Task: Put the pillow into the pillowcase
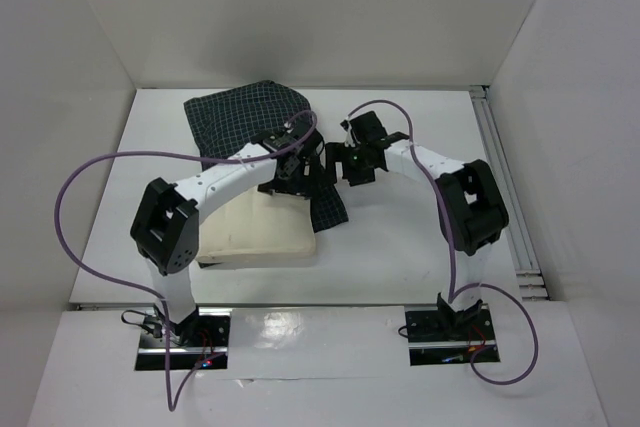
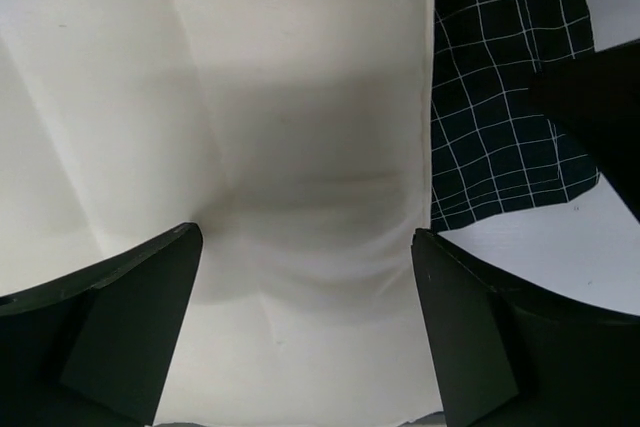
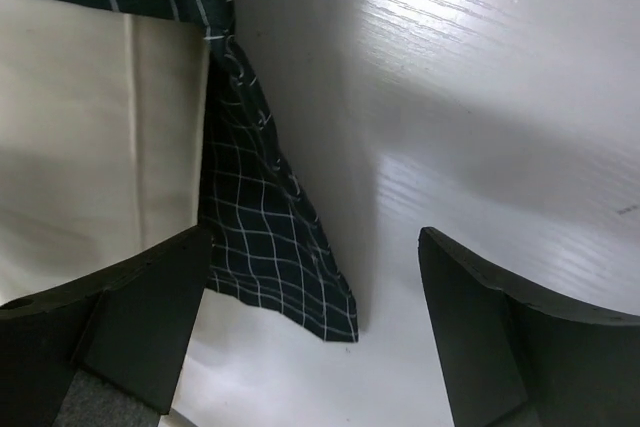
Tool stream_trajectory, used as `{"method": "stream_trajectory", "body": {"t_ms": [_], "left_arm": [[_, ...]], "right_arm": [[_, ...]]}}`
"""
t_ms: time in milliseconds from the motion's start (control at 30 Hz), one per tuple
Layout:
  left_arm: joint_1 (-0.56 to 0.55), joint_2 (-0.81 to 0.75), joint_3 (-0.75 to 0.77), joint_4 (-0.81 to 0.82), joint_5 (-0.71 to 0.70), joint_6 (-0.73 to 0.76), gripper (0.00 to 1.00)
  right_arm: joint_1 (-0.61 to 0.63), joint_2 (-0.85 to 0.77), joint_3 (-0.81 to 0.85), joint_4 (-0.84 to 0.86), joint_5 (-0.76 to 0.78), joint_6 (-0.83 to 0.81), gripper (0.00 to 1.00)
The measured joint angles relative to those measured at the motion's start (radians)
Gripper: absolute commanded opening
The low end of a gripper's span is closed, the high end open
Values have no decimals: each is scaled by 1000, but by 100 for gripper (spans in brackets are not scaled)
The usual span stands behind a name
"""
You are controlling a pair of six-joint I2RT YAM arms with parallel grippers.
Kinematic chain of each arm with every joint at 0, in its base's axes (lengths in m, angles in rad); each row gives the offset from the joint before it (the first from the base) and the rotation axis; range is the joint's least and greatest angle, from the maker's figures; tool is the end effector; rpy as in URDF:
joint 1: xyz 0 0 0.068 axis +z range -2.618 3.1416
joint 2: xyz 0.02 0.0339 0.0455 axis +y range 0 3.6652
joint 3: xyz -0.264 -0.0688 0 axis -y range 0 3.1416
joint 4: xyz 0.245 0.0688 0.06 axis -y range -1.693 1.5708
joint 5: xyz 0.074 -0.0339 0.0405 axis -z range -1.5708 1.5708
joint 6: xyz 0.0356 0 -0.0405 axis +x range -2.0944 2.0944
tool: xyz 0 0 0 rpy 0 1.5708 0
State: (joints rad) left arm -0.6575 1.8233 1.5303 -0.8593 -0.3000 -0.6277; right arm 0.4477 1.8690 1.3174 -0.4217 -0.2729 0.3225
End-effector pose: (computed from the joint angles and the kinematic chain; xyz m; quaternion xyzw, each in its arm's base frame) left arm 0.3086 -0.2250 0.2571 -0.0166 0.9676 -0.0061 0.2520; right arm 0.3552 0.1812 0.1990 -0.0992 0.9425 0.2300 0.2214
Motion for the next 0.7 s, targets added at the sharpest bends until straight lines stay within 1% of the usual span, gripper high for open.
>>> {"method": "stream_trajectory", "body": {"t_ms": [133, 167, 233, 267, 300, 333, 367, 433, 467, 567, 700], "left_arm": [[-5, 51, 37, 6, 11, 3, 100], [-5, 65, 49, 8, 11, 4, 100], [-5, 97, 75, 10, -2, 4, 100], [-5, 116, 89, 9, -11, 4, 97], [-5, 133, 98, 9, -19, 3, 91], [-5, 150, 103, 9, -26, 1, 82], [-4, 160, 104, 8, -28, 2, 55], [8, 170, 88, 26, -27, 8, 8], [20, 170, 79, 33, -20, 15, 0], [60, 170, 78, 44, 32, 12, 0], [85, 158, 80, 37, 69, -31, 0]], "right_arm": [[0, 41, 1, 22, -30, -3, 75], [0, 49, 1, 32, -40, 0, 65], [0, 63, 1, 50, -59, 0, 56], [0, 68, -1, 62, -70, 5, 53], [0, 70, -1, 70, -84, 6, 43], [0, 71, -2, 76, -93, 7, 38], [0, 71, -2, 85, -105, 14, 32], [0, 71, -3, 101, -123, 18, 9], [0, 71, -7, 110, -133, 24, 0], [1, 71, -16, 119, -153, 29, 0], [9, 57, -18, 112, -167, 28, 0]]}}
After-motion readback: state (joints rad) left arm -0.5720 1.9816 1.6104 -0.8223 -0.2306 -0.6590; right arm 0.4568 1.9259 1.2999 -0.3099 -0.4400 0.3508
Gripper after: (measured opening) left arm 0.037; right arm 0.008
